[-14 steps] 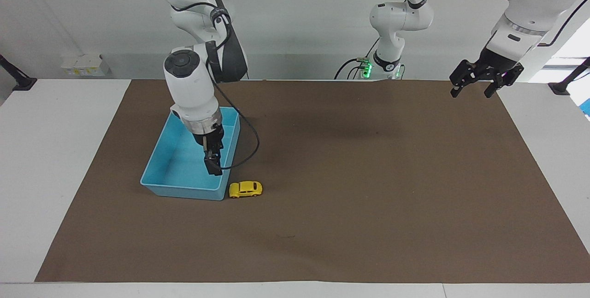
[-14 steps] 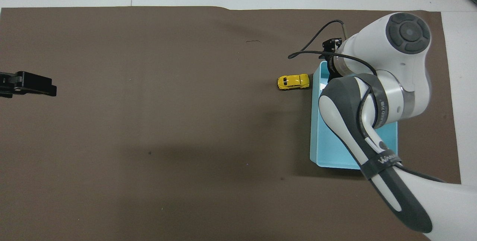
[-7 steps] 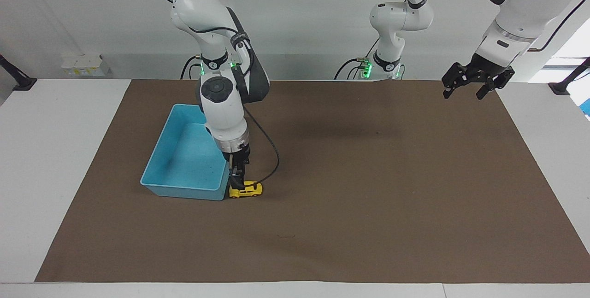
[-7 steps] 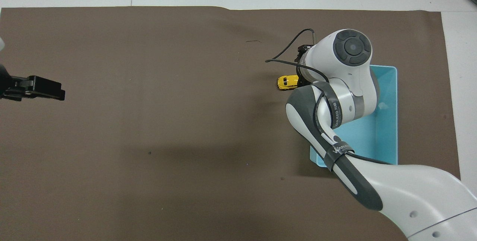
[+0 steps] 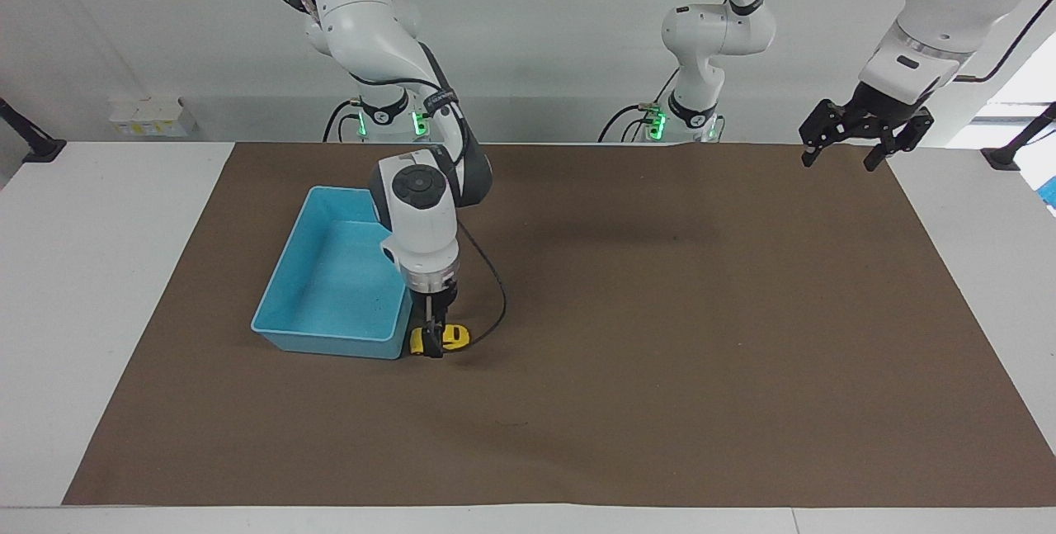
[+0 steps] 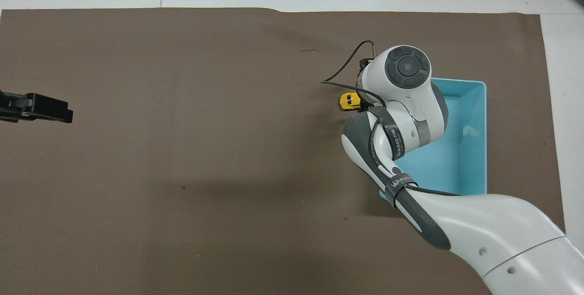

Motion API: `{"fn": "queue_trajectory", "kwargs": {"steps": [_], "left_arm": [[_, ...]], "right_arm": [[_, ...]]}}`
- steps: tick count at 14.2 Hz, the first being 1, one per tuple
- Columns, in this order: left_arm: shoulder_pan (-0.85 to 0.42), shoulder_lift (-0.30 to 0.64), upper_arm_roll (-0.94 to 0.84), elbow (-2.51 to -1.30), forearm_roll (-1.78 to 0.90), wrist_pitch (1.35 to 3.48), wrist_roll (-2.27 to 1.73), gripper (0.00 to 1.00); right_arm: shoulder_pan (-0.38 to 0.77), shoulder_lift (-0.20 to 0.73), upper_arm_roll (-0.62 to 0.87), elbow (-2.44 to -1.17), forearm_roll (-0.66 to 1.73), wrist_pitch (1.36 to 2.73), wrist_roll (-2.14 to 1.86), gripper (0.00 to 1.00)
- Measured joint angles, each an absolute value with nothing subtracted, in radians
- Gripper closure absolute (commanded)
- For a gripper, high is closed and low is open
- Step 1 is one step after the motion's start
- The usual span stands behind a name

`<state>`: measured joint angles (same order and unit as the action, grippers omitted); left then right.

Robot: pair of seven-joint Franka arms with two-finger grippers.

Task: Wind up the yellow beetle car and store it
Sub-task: 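Reach the right gripper over the box down to the yellow car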

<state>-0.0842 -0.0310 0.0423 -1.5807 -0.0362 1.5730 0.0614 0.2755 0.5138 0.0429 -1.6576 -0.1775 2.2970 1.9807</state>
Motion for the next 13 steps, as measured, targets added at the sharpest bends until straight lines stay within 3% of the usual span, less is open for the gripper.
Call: {"fn": "queue_trajectory", "kwargs": {"steps": [2,5,7,13], "left_arm": [[-0.084,-0.031,0.043,-1.581,-0.036,1.573,0.031,0.0],[-0.084,-0.031,0.043,-1.581,-0.036,1.573,0.028,0.0],[-0.084,-0.031,0.041,-1.581,-0.036,1.572,0.028,0.0],[-0.084,-0.031,0.046,-1.581,-0.036,1.572,0.025,0.0]], "right_arm": [[0.278,0.532,0.043,-1.657,-0.212,2.297,1.981,0.0],[0.277,0.555,0.042,-1.657,-0.222,2.298,1.966,0.48],[0.285,0.562,0.042,-1.657,-0.222,2.298,1.945,1.0],[0.347,0.555,0.045,-1.631,-0.213,2.255,1.935,1.0]]}}
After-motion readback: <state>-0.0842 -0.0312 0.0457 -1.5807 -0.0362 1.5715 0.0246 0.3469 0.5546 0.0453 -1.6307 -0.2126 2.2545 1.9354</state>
